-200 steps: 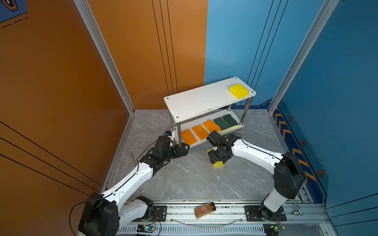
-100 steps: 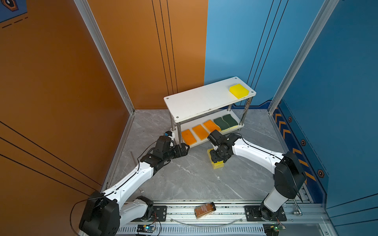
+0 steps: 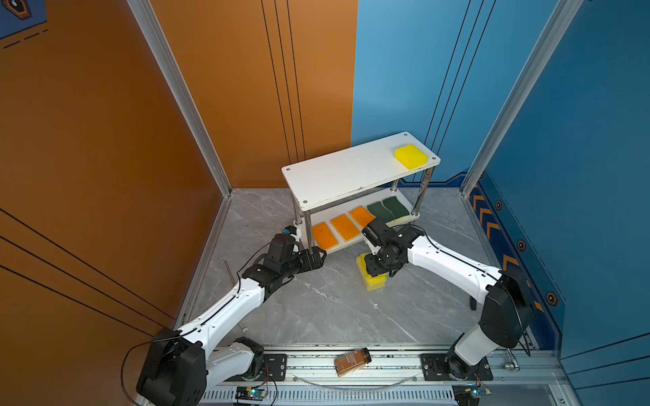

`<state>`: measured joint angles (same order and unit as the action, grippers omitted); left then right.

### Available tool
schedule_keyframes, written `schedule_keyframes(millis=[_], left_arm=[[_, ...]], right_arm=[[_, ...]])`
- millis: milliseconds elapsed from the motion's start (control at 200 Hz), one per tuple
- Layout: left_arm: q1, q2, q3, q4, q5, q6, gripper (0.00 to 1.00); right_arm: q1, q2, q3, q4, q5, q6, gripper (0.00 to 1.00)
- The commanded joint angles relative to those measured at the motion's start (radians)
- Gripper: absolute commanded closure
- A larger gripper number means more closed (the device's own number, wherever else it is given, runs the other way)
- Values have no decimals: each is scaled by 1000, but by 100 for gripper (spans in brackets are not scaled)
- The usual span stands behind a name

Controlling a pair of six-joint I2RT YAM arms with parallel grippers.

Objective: Arrange cleaning sponges on a shelf
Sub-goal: Pick up the cleaning sponge, then place the cleaning sponge at the shelf.

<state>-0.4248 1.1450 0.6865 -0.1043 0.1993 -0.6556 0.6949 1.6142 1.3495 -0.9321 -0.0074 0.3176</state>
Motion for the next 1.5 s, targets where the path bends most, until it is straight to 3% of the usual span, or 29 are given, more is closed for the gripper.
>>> schedule_keyframes(millis=[0, 456, 941, 1197, 1492], left_arm=[[-6, 3, 8, -15, -5, -2, 2], [-6, 3, 20, -34, 5, 4, 2], [-8, -18, 25, -60, 7, 15, 2], [-8, -33, 23, -75, -6, 16, 2], [-8, -59, 5, -75, -19, 13, 2]], right_arm=[[-47, -70, 74, -96, -37, -82, 50], [-233, -69, 533, -309, -144, -268, 48], [-366, 154, 1075, -326, -134, -372, 51], [-355, 190, 1102, -178, -92, -402, 51], [-267, 245, 1099, -103, 69, -502, 51]])
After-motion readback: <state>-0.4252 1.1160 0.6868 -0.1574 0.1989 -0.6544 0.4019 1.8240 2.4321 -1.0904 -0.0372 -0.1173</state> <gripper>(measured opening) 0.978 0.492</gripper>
